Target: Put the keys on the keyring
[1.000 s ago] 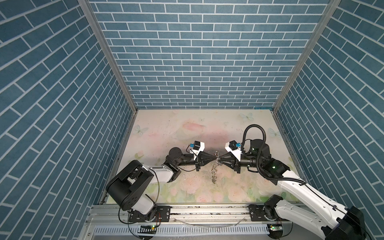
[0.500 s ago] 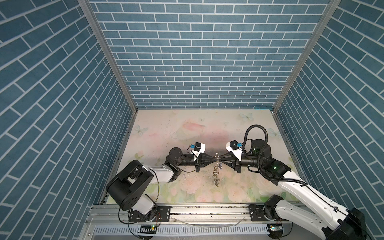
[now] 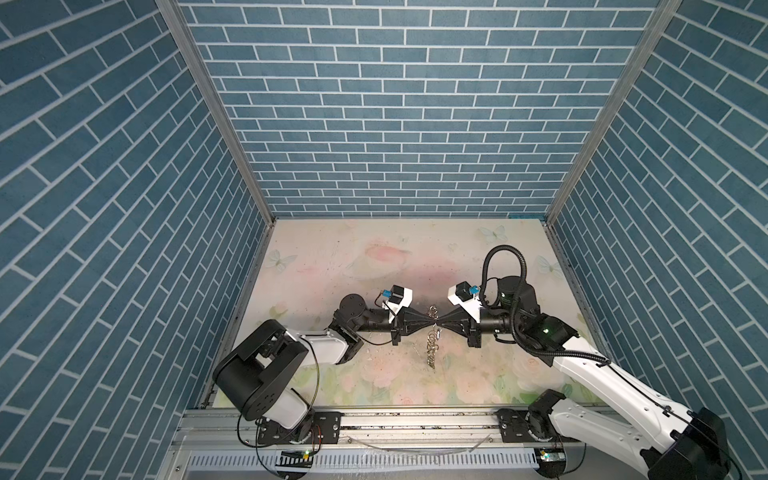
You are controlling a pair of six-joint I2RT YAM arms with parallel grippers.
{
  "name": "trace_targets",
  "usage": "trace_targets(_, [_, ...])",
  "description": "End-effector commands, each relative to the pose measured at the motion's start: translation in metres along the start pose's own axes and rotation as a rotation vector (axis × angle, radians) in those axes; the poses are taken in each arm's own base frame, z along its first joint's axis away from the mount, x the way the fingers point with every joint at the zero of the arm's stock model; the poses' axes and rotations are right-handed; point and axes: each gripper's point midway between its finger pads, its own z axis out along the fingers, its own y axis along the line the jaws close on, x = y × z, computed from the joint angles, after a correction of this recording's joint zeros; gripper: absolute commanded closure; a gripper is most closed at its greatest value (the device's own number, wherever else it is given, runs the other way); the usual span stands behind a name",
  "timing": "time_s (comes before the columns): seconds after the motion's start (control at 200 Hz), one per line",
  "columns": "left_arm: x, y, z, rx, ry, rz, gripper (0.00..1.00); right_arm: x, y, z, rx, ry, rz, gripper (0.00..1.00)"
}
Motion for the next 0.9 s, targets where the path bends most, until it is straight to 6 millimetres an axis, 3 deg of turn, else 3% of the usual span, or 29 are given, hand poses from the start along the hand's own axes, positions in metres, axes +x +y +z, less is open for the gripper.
trace_targets(0.0, [0.002, 0.002, 0.001, -0.026, 0.05, 0.082, 0.84, -0.009, -0.006, -0.006, 0.061, 0.041, -0.027, 1.0])
trace_targets(0.105, [0.015, 0.0, -0.002, -0.034, 0.146, 0.087, 0.81, -0.01, -0.004, -0.004, 0.061, 0.103, -0.022, 1.0])
trace_targets(0.225, [0.011, -0.015, -0.002, 0.051, 0.162, 0.08, 0.84, -0.017, 0.007, -0.002, 0.011, 0.177, -0.044, 1.0])
trace_targets(0.44, [0.011, -0.018, -0.002, 0.064, 0.166, 0.083, 0.82, -0.016, 0.016, 0.004, -0.073, 0.228, -0.056, 1.0])
trace_targets(0.735, [0.015, -0.019, -0.001, 0.087, 0.179, 0.058, 0.99, -0.017, 0.015, 0.01, -0.071, 0.215, -0.082, 1.0])
trace_targets(0.895, [0.013, -0.014, -0.002, 0.04, 0.171, 0.068, 1.0, -0.019, 0.013, 0.01, -0.049, 0.171, -0.109, 0.99])
